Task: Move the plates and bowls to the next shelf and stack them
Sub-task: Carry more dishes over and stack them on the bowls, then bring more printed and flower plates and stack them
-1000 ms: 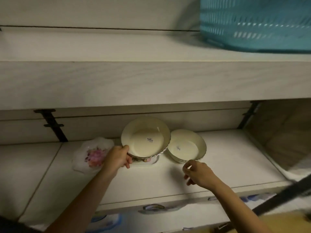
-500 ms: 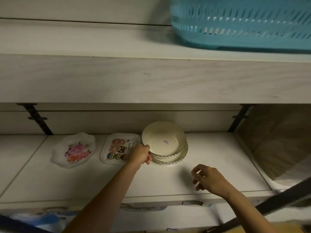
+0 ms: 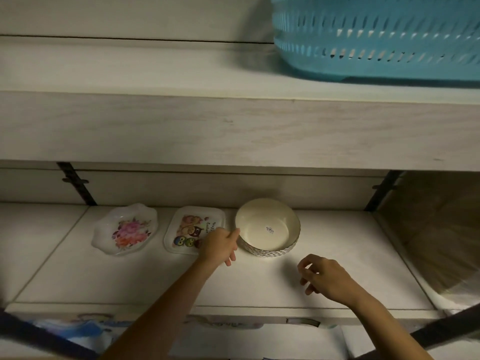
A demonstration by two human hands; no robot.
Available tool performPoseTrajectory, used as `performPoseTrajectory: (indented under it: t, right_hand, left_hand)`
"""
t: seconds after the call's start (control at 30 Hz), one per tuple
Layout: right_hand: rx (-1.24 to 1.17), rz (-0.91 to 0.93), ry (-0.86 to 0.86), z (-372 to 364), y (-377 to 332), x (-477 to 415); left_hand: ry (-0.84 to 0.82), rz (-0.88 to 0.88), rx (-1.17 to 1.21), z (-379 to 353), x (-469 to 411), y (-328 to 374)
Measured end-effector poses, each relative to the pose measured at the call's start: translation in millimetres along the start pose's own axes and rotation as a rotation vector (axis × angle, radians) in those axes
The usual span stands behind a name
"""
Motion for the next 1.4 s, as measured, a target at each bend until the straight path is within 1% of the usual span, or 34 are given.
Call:
performPoseTrajectory:
  t: [0.13, 0.2, 0.27, 0.37, 0.47, 0.57, 0.67, 0.83, 0.97, 1.13, 1.23, 1.4]
  right_hand:
    - [0.033, 0.081, -0.053, -12.7, -29.7, -10.1]
    - [0.057, 0.133, -0.078, -21.7, -48.4, -14.6]
    - [0.084, 0.196, -0.111, -33.5, -70.7, -19.2]
    - [0.134, 0.302, -0.169, -54.8, -109.7, -23.5]
    - [0.155, 0.386, -0.216, -75.5, -151.3, -21.8]
    - [0.205, 0.463, -0.237, -94.7, -195.6, -16.3]
    - [0.254, 0.54, -0.281, -121.6, -245.5, -7.5]
    - [0.342, 0.672, -0.307, -180.1, -335.7, 16.5]
    - [0.337, 0.733, -0.332, -228.1, -410.0, 41.3]
    - [0.22, 0.804, -0.384, -280.3, -497.6, 73.1]
    - [0.222, 0.834, -0.379, -301.6, -541.7, 87.0]
    - [0.249, 0.892, -0.272, -318.2, -606.7, 84.7]
  left_hand:
    - [0.151, -0.128, -0.323, 46.4, 27.3, 0.8]
    - [0.196, -0.169, -0.453, 71.2, 44.8, -4.5]
    - [0.226, -0.171, -0.562, 95.3, 64.7, -13.6]
    - [0.302, -0.097, -0.653, 132.1, 96.4, -36.9]
    - [0.383, 0.011, -0.633, 170.7, 128.8, -65.9]
    - [0.408, 0.083, -0.552, 203.6, 162.3, -94.8]
    - [0.477, 0.119, -0.527, 239.7, 199.2, -117.0]
    - [0.595, 0.184, -0.513, 314.3, 257.5, -168.7]
    - [0.653, 0.206, -0.515, 384.1, 303.1, -212.0]
    - [0.672, 0.261, -0.464, 466.1, 341.6, -253.8]
    - [0.676, 0.281, -0.448, 506.1, 354.0, -266.7]
    - [0.692, 0.264, -0.447, 563.0, 352.8, -279.2]
Point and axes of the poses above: each hand's wrist, its own x-axis away from the middle knuckle, its own z-axis out of the back of the hand, y = z × x, the point moved 7 cm from there along -x, towards the middle knuckle, and after that the axes turned 14 degrees about x, right-handed, at the moved point
